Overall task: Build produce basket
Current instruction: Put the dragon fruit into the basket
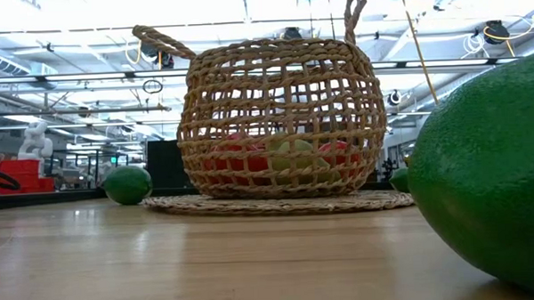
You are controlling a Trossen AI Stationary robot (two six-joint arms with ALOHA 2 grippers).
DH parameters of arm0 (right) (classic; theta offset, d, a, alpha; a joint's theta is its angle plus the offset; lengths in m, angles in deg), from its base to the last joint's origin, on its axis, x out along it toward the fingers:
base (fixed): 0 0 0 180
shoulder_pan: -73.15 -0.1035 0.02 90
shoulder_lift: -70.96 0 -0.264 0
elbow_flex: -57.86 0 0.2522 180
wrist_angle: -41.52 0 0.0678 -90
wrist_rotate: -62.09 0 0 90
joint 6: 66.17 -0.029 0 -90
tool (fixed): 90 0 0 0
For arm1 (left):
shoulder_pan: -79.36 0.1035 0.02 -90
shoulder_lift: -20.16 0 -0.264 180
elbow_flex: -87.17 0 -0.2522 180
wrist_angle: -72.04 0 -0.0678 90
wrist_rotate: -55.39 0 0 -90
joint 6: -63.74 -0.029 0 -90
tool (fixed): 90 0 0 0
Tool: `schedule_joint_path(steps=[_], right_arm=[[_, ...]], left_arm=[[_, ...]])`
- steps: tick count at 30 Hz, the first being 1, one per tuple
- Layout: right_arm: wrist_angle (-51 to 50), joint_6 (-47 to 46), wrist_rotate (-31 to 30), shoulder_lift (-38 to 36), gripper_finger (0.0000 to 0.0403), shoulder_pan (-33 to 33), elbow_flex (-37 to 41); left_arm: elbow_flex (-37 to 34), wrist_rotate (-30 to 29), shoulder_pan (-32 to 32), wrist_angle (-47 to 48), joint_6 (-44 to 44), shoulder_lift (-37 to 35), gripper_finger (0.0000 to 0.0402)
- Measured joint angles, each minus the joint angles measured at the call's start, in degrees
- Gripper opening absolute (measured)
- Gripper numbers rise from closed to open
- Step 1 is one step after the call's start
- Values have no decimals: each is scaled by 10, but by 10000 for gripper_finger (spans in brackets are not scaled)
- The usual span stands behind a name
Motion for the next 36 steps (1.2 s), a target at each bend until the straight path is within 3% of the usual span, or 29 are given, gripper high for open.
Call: schedule_joint_path(steps=[17,36], right_arm=[[0,0,0,0,220,0,0],[0,0,0,0,220,0,0]], left_arm=[[0,0,18,0,-6,0,85],[0,0,24,0,189,0,85]])
